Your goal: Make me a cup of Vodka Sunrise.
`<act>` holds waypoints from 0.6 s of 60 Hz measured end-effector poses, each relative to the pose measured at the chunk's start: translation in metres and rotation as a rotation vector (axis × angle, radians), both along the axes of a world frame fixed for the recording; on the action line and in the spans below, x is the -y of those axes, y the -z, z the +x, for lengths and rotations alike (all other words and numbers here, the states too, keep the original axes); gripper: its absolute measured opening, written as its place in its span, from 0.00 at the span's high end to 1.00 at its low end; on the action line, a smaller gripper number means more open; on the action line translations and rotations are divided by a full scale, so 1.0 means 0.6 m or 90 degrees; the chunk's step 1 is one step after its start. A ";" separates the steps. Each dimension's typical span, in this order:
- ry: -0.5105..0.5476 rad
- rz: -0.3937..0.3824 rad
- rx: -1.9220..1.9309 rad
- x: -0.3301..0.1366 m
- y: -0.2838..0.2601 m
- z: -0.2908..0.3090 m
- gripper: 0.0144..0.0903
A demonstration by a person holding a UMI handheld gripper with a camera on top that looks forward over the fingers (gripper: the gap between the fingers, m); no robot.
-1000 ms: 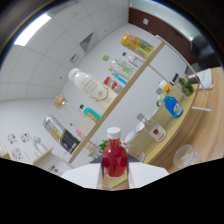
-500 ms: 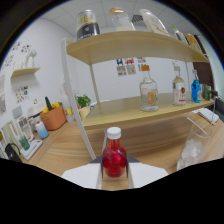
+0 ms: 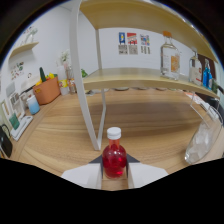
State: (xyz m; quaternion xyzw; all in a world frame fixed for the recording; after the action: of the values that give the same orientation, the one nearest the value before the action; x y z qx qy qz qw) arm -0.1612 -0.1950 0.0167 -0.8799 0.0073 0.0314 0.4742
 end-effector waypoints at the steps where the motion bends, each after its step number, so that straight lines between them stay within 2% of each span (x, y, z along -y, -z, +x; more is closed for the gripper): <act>1: -0.001 -0.008 0.001 0.002 0.004 0.000 0.73; 20: -0.013 -0.018 0.011 0.030 0.007 0.002 0.68; 27: -0.025 -0.010 0.019 0.049 -0.003 0.004 0.48; 29: -0.030 -0.010 0.015 0.057 -0.009 0.002 0.33; 30: -0.031 -0.010 0.013 0.062 -0.014 0.002 0.18; 31: -0.032 -0.009 0.012 0.067 -0.018 0.003 0.20; 36: -0.033 0.012 0.002 0.089 -0.054 0.007 0.11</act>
State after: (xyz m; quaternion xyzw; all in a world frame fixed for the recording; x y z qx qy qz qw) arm -0.1569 -0.2482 0.0490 -0.8752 -0.0167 0.0425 0.4816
